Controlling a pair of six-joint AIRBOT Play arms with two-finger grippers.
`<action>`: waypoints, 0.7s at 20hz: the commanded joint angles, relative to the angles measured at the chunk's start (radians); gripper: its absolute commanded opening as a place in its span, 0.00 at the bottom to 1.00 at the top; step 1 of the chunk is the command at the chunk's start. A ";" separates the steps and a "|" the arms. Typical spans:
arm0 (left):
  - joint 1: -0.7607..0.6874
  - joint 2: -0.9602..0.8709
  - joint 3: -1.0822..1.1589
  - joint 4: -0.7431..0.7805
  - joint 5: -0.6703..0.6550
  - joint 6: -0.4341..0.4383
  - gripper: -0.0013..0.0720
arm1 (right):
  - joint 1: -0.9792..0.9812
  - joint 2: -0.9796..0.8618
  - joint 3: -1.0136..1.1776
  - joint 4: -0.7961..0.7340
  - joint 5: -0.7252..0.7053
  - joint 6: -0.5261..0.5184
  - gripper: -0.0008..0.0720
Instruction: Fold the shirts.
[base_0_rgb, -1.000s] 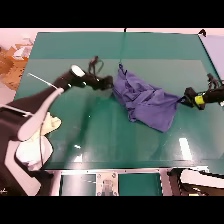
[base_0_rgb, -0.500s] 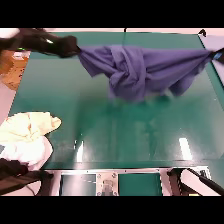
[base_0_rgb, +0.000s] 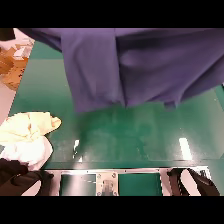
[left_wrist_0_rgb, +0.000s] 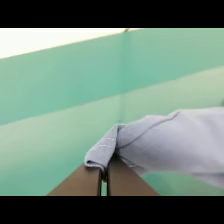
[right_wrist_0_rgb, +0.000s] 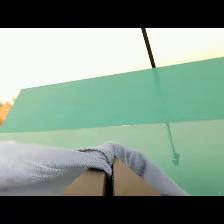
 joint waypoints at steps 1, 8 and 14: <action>0.001 0.005 -0.105 0.060 0.021 0.015 0.05 | 0.002 -0.043 -0.058 -0.011 -0.011 0.004 0.04; 0.000 -0.241 -0.527 -0.106 0.451 0.066 0.05 | 0.118 -0.410 -0.425 -0.009 -0.208 -0.156 0.04; 0.000 -0.617 -0.461 -0.355 0.607 0.113 0.05 | 0.189 -0.824 -0.434 0.006 -0.385 -0.182 0.04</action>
